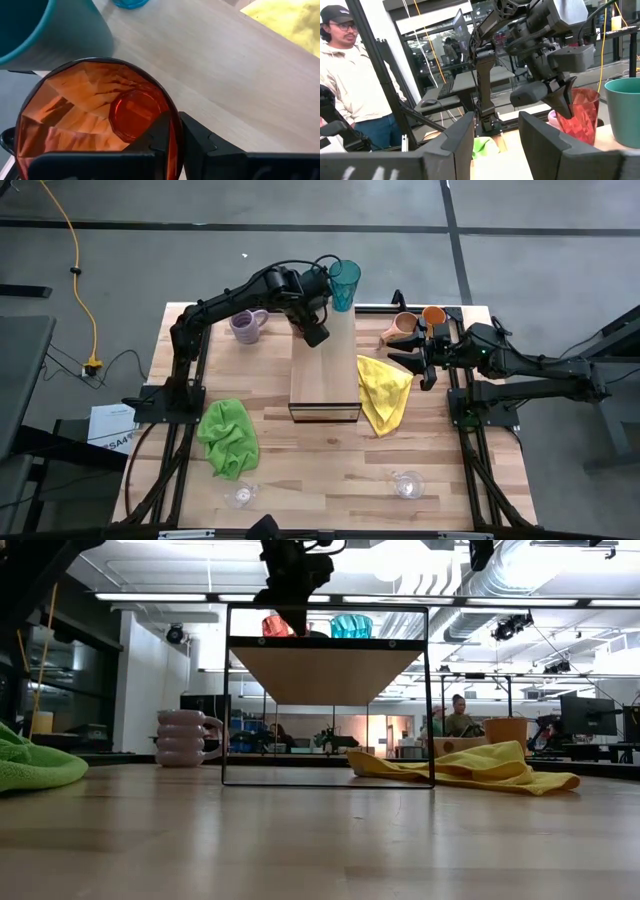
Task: Stack small to large cups/mugs on shelf
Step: Put the red cup on the shelf, then put the orange plastic cup on the shelf
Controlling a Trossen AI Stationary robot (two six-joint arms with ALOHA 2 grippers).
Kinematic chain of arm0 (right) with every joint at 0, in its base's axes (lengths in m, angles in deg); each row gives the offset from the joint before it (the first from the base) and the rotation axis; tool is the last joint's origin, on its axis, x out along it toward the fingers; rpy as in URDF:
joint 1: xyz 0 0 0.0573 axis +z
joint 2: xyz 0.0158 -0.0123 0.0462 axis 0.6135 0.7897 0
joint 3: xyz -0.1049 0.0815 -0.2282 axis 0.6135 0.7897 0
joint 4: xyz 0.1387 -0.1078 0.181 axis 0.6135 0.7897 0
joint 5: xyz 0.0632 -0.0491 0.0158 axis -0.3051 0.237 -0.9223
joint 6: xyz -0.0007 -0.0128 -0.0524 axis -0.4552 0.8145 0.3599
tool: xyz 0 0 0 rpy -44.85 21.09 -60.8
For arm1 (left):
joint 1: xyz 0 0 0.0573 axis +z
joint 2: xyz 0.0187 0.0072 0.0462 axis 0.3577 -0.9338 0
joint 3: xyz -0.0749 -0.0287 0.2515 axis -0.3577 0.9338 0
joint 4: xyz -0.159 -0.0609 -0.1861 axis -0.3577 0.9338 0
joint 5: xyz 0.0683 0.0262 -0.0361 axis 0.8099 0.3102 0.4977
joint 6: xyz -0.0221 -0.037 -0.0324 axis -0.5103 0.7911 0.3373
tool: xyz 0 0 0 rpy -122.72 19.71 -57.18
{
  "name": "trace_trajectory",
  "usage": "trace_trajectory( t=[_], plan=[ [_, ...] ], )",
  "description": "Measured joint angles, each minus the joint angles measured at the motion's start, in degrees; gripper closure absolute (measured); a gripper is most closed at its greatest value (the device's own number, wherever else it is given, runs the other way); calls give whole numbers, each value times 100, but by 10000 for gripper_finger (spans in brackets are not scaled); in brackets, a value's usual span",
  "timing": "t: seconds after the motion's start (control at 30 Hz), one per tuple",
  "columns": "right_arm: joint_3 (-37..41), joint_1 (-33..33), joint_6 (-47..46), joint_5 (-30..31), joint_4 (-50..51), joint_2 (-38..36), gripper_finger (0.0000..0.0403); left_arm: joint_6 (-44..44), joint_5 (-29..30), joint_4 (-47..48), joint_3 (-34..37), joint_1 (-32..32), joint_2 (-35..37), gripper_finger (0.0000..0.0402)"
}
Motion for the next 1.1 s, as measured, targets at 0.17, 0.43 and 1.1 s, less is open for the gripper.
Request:
trace_trajectory(
  t=[0.17,0.43,1.1],
  plan=[
    [-2,1,0,0,0,0,256,0,3,-39,0,0,0,375],
    [0,-1,0,0,0,0,256,-12,1,-338,0,0,0,375],
    [-1,0,0,0,0,0,256,-103,-65,-560,-82,-4,-9,179]
  ],
)
